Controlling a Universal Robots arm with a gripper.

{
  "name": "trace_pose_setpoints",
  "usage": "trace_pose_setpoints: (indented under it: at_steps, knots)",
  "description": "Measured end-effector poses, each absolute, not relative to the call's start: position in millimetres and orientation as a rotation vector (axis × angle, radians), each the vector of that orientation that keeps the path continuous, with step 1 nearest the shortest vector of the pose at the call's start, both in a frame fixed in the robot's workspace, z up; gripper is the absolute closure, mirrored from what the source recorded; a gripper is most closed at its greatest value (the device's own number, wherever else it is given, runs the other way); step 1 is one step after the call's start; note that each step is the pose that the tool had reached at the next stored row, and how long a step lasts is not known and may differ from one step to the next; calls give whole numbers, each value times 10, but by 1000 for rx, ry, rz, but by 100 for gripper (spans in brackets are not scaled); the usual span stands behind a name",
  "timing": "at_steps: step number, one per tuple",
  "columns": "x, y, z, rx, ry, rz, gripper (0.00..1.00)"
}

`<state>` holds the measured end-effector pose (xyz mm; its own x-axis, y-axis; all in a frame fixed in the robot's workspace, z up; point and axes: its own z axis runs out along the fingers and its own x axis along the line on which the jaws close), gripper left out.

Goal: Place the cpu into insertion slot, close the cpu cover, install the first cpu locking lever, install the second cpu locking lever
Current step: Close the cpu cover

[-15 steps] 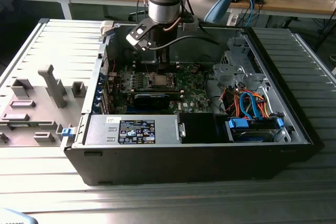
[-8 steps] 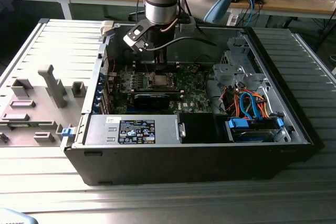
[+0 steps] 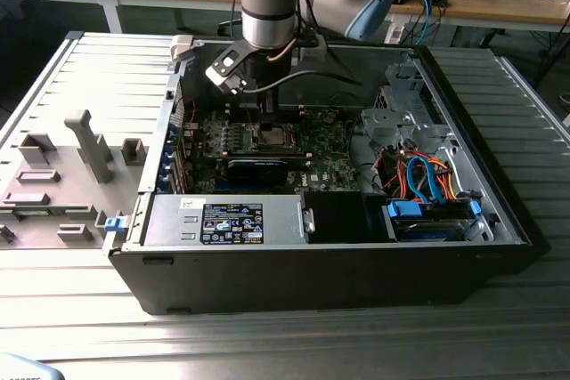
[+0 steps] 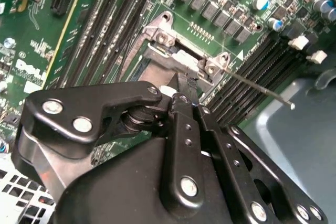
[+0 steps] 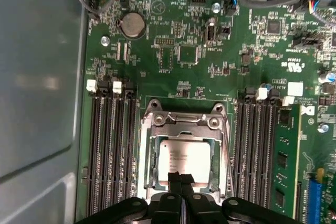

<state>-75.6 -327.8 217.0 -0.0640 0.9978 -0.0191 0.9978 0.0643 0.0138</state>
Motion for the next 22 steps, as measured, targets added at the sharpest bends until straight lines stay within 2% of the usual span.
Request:
trace_pose_setpoints:
  at_steps: [9,22]
  knots:
    - [-805,-3280,2055,2134,2274,-5,89]
    - [-613,-3280,2135,2142,2282,-22,89]
